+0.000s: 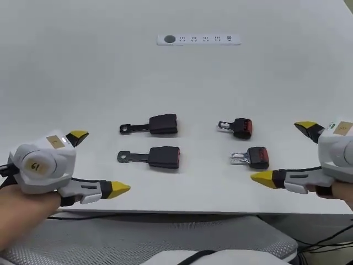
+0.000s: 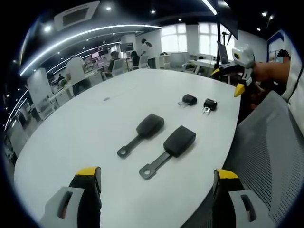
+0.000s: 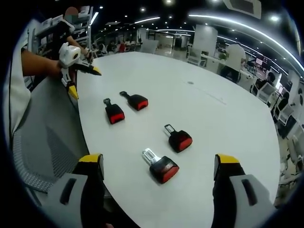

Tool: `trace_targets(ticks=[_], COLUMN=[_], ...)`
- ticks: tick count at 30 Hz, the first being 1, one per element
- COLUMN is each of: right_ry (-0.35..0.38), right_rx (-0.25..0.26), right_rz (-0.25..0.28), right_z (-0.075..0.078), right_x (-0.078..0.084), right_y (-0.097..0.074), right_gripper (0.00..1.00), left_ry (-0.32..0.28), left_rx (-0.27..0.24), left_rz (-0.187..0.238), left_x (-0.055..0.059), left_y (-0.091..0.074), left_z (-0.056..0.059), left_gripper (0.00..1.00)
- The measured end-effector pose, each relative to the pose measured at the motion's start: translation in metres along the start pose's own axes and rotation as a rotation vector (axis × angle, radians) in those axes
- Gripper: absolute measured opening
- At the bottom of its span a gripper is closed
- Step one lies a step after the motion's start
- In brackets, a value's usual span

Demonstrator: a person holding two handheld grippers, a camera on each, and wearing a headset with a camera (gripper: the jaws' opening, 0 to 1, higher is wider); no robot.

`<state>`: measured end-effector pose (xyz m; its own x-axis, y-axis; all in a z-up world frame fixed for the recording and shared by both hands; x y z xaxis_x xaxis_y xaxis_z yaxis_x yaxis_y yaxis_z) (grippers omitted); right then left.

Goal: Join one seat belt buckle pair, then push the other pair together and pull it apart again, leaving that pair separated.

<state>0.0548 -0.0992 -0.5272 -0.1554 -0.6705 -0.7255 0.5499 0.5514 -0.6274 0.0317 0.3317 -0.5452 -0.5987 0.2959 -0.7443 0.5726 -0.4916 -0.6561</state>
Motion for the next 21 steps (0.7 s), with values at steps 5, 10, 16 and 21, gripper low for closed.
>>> trace_targets(ticks=[5,10,16,21], right_ry=[-0.011,-0.029,-0.032,-0.046], right_rx=[0.003,0.0,-0.004,-0.007], right_rz=[0.007,-0.001,-0.002,-0.01], right_z=[0.0014,-0.0011,-0.0042,-0.0059], right_x=[-0.0048,-0.0077,-0.0063,-0.0063], right_y=[0.0019,0.0025,0.0023,-0.0002], right_gripper=[0.97,0.96,0.96,0.96], left_ry=[0.0,0.012,0.044,0.114], left_rx=[-0.001,-0.002,-0.016,-0.039], left_rz=[-0.004,-0.011,-0.008,-0.055], left_x=[-0.0017,-0.0011,-0.002,0.0005], left_y=[-0.0011,-0.0022,-0.0038,-0.004], left_z=[0.003,0.0024,0.0036,0.0034], left_gripper=[0.99,0.96,0.95,0.96])
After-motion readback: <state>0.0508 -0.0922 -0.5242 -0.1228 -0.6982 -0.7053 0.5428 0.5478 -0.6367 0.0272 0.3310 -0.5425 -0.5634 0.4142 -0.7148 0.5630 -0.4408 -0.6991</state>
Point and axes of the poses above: the centre of the closed fingertips' face, and the gripper's own axes: y roughly forward along the fingers, z roughly to its right, x roughly out of its underside, the point moved 10 cm from there along -y, roughly backward along the fingers, and after that the axes turned 15 degrees about -y, right-handed, at the moved point
